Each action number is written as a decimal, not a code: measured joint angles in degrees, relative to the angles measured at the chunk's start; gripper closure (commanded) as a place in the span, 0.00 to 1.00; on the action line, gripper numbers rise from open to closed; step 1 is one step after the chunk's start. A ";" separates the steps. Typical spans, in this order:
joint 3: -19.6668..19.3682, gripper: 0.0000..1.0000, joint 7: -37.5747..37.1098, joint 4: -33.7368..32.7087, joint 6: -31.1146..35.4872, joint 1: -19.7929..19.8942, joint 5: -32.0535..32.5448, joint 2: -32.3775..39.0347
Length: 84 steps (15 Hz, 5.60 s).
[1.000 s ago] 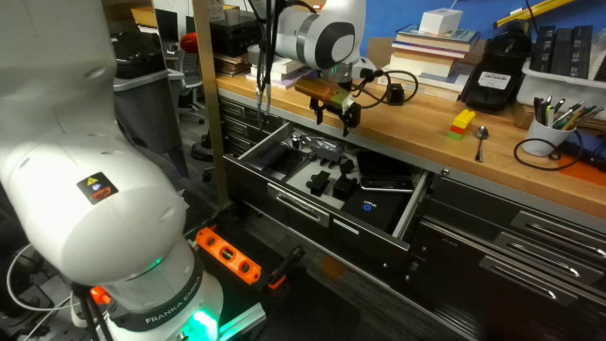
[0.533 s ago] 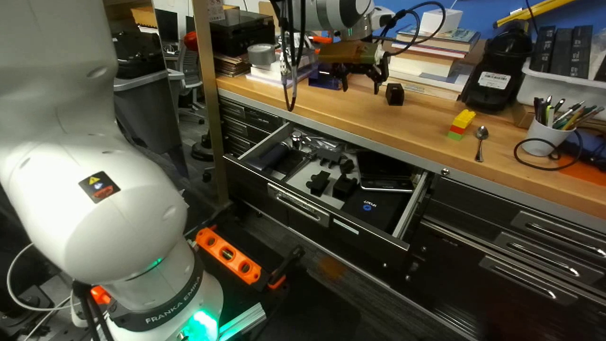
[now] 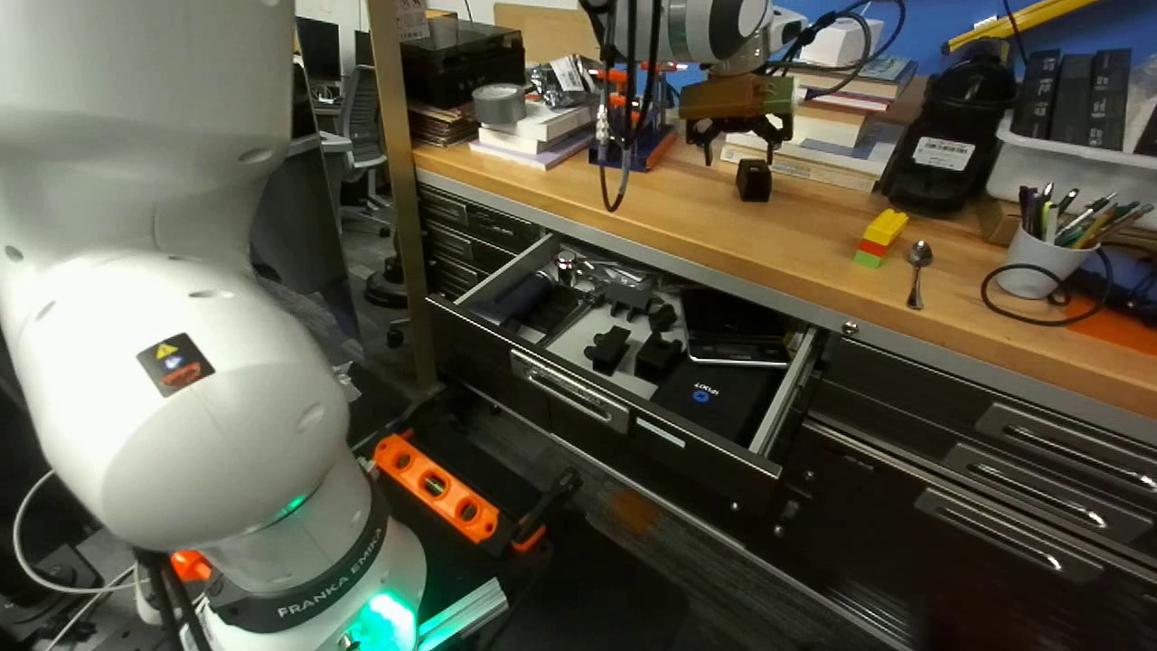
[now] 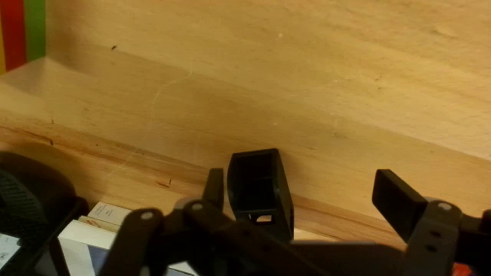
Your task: Put the black objects inside the open drawer
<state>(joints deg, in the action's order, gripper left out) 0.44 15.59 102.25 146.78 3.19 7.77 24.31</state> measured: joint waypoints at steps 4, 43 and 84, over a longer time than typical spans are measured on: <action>3.28 0.00 11.11 -10.96 -0.74 4.30 -4.08 9.62; 3.69 0.74 -4.53 1.51 -29.60 3.39 -11.59 -3.86; 7.40 0.00 -17.33 46.29 19.07 -4.06 -22.51 -10.43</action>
<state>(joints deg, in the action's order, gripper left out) 7.83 -1.74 148.54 165.85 -0.87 -14.74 13.89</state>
